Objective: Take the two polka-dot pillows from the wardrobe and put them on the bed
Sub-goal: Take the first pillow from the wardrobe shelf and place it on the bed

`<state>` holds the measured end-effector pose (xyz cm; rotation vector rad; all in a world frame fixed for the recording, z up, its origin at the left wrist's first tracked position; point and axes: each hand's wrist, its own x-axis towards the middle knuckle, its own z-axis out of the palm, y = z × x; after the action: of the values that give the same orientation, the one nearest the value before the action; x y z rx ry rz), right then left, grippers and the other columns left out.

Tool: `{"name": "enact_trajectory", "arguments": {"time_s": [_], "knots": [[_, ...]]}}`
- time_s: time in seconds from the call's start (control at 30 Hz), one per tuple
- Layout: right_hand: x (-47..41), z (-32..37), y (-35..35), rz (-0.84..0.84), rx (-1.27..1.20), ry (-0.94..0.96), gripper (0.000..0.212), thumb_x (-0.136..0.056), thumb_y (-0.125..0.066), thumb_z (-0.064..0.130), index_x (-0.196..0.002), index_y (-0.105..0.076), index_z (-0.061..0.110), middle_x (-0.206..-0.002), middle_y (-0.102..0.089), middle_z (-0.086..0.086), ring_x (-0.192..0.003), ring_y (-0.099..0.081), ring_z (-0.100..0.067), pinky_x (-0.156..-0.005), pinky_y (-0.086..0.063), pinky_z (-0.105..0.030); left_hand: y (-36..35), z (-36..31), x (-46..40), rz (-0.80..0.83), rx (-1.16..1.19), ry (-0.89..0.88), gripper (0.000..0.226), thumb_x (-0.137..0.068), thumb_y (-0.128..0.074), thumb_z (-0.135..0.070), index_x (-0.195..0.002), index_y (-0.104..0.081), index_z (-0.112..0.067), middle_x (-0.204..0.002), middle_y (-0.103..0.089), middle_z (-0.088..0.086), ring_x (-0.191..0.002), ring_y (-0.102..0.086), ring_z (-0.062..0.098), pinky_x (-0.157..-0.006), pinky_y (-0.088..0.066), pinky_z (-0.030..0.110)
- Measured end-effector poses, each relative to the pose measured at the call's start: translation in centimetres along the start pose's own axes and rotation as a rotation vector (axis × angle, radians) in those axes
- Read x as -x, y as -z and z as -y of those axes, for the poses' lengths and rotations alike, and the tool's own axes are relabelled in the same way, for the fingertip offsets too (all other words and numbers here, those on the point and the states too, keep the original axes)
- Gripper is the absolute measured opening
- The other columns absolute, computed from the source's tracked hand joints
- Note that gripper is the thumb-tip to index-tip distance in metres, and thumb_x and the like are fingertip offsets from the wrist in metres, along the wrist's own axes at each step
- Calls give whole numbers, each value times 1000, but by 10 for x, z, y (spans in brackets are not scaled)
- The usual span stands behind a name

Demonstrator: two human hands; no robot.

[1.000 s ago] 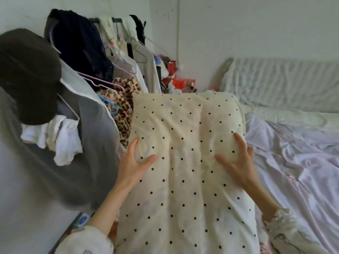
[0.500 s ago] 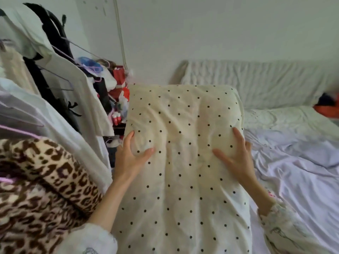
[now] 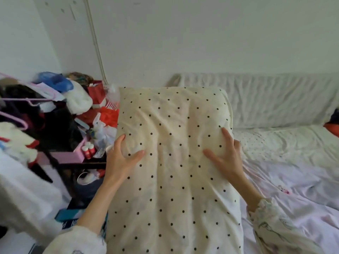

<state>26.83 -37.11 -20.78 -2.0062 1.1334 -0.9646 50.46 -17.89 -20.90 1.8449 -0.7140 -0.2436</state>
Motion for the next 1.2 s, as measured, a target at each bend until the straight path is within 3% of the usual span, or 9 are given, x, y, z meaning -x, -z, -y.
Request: {"name": "enact_trajectory", "arguments": {"time_s": [0.13,0.27,0.4,0.57,0.67,0.73,0.87,1.2], "knots": [[-72,-8,-22,-13,-17,-28,88,-65,-73,51,-132,-18,56,-115,-27,8,-89,-45,-13,-78,-38,-32,-30,-8,-78,19,-33,-23,83,-69,-74,-49,-138,-28,-37,-144,-37,-1,-132,-34,21,-105,-33,42],[-137,-23,-50,-29,-40,-63,87,-65,-74,51,-132,-19,55,-116,-25,9,-82,-44,-1,-77,-37,-30,-64,-5,-157,54,-18,-50,84,-69,-76,-44,-139,-30,-34,-142,-41,-2,-130,-37,20,-107,-34,42],[-209,-42,-83,-68,-20,-133,87,-65,-73,51,-134,-20,52,-115,-28,8,-90,-48,-17,-79,-38,-32,-106,3,-247,99,-55,-79,84,-68,-75,-47,-139,-32,-32,-138,-45,3,-126,-41,22,-98,-35,34],[-294,-57,-115,-131,-44,-221,87,-64,-73,54,-134,-19,53,-116,-30,7,-92,-47,-15,-78,-38,-31,-151,-7,-365,207,-139,-84,85,-67,-73,-53,-138,-31,-36,-136,-42,11,-124,-41,28,-89,-33,35],[-336,-72,-126,-211,-69,-291,87,-63,-72,57,-133,-20,53,-116,-29,7,-95,-46,-15,-81,-39,-32,-185,-27,-429,278,-177,-100,84,-67,-74,-53,-138,-32,-38,-130,-43,12,-122,-42,30,-92,-35,36],[-350,-82,-128,-242,-86,-332,88,-62,-71,58,-133,-20,52,-115,-30,7,-95,-46,-15,-81,-39,-32,-206,-40,-454,320,-204,-133,83,-67,-73,-52,-138,-32,-39,-124,-43,11,-122,-42,30,-92,-35,34],[-388,-116,-135,-338,-81,-430,89,-63,-70,58,-135,-19,49,-112,-31,6,-90,-45,-15,-81,-37,-33,-267,-54,-512,456,-206,-174,84,-67,-75,-50,-138,-33,-38,-136,-44,10,-125,-43,26,-102,-38,36],[-473,-225,-133,-509,-95,-635,89,-67,-71,54,-138,-18,45,-114,-30,4,-94,-42,-17,-84,-37,-32,-455,-67,-605,665,-304,-302,85,-66,-75,-52,-138,-33,-37,-141,-44,5,-127,-41,24,-105,-36,38]]}}
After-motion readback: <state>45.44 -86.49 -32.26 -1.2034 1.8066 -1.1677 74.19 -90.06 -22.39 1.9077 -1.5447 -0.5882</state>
